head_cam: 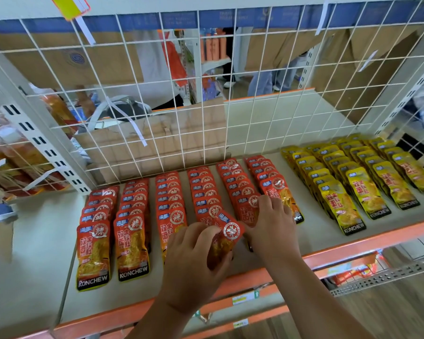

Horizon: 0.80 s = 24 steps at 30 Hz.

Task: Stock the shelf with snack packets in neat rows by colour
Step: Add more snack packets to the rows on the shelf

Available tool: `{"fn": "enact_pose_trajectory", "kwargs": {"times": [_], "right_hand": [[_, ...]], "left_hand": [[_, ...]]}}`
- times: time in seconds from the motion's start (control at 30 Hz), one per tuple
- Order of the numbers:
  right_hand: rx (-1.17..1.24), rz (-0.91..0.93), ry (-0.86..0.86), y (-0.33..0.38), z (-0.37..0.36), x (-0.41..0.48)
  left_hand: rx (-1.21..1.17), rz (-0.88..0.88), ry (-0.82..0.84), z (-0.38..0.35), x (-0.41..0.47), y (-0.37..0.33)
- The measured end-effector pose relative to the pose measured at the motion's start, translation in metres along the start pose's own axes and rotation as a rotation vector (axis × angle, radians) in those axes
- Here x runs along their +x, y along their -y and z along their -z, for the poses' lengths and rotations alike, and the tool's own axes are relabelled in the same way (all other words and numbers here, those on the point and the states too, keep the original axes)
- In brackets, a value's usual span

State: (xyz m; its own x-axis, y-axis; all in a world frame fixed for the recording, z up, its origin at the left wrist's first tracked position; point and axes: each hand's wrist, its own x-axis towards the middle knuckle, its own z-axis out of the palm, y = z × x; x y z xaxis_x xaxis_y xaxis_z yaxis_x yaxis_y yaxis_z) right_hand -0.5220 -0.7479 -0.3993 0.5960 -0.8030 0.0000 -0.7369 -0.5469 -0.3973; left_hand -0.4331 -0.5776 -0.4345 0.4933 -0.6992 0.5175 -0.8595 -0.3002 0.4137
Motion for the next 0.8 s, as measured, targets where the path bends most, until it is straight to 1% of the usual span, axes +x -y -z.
{"fn": "enact_pose_trajectory", "kwargs": {"times": [0.23,0.43,0.57,0.63,0.67,0.73,0.8], "right_hand": [[-0.028,0.053,-0.003,-0.001,-0.004,0.000],[-0.005,0.069,-0.005,-0.004,-0.006,-0.001],[0.035,0.069,-0.065,-0.009,0.000,-0.006],[0.094,0.166,-0.095,-0.012,0.001,-0.016],[0.137,0.234,-0.079,-0.011,0.002,-0.022],[0.200,0.344,0.002,-0.005,0.004,-0.038],[0.236,0.395,0.070,0.001,0.003,-0.049]], "left_hand": [[0.015,0.018,0.013,-0.001,0.000,0.000],[0.016,0.023,0.023,-0.001,-0.001,0.000],[0.016,0.030,0.016,0.000,-0.001,-0.001],[0.016,0.045,0.000,0.000,0.000,-0.002],[0.017,0.054,-0.010,0.000,0.001,-0.002],[0.024,0.074,-0.027,0.000,0.001,-0.004],[0.036,0.081,-0.030,0.000,0.001,-0.004]]}}
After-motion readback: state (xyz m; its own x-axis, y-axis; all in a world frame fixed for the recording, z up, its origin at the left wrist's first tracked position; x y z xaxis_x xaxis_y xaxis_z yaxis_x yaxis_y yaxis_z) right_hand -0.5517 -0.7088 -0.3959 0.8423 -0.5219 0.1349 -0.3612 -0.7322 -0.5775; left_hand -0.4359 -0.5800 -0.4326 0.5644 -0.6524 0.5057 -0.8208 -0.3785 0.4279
